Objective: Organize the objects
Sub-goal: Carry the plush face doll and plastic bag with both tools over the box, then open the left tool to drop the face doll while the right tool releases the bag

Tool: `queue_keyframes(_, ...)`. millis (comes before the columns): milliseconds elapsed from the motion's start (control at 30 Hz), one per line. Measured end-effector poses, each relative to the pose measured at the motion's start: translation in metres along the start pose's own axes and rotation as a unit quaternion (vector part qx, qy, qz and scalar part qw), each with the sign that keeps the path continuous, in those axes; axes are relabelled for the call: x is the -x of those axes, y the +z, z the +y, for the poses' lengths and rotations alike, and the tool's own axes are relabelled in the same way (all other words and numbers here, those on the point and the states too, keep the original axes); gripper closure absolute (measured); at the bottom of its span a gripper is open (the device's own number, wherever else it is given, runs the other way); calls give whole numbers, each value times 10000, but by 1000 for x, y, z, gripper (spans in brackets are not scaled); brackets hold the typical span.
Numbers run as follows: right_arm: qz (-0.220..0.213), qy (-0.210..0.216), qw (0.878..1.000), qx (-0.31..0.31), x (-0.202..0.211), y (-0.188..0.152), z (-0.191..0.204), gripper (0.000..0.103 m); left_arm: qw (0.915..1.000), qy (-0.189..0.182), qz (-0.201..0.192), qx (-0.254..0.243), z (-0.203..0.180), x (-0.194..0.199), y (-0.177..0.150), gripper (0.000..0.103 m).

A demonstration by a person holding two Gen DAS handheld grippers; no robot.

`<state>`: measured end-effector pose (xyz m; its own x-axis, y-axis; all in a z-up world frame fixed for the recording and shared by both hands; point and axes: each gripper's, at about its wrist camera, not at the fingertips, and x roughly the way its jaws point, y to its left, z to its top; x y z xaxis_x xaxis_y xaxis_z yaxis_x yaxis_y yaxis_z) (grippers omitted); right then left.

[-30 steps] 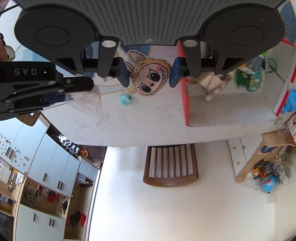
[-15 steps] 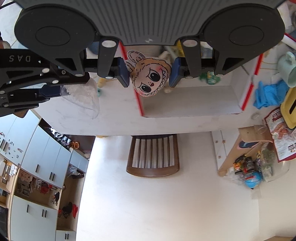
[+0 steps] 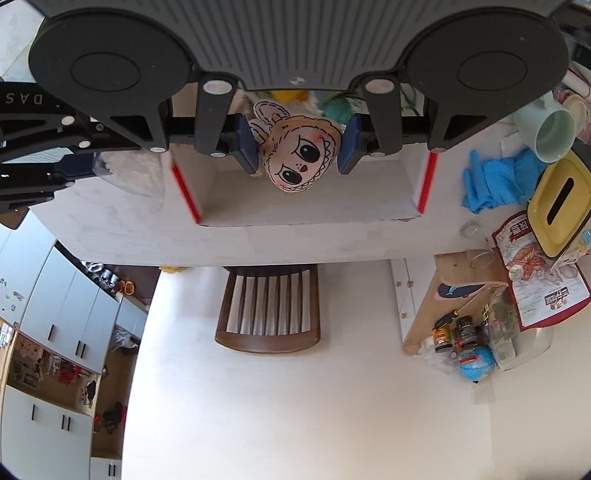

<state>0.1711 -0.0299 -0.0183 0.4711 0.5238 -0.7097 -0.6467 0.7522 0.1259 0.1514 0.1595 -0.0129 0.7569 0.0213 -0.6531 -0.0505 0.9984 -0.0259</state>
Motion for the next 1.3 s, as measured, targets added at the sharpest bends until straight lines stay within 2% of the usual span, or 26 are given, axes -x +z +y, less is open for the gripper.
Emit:
queue_keyframes(433,250,-261,9993,104,-65,21,9,75,9998,97,176,-9,42,-61,16,56)
queue_keyframes(933,587,-522,9962,378,-149,30,17,75,9975,132,683,-133,55,-136,7,56)
queue_keyframes(1300,808,-500,9945,430,-172,22,18,74,9953,45,955,-171,53,-157,3,56)
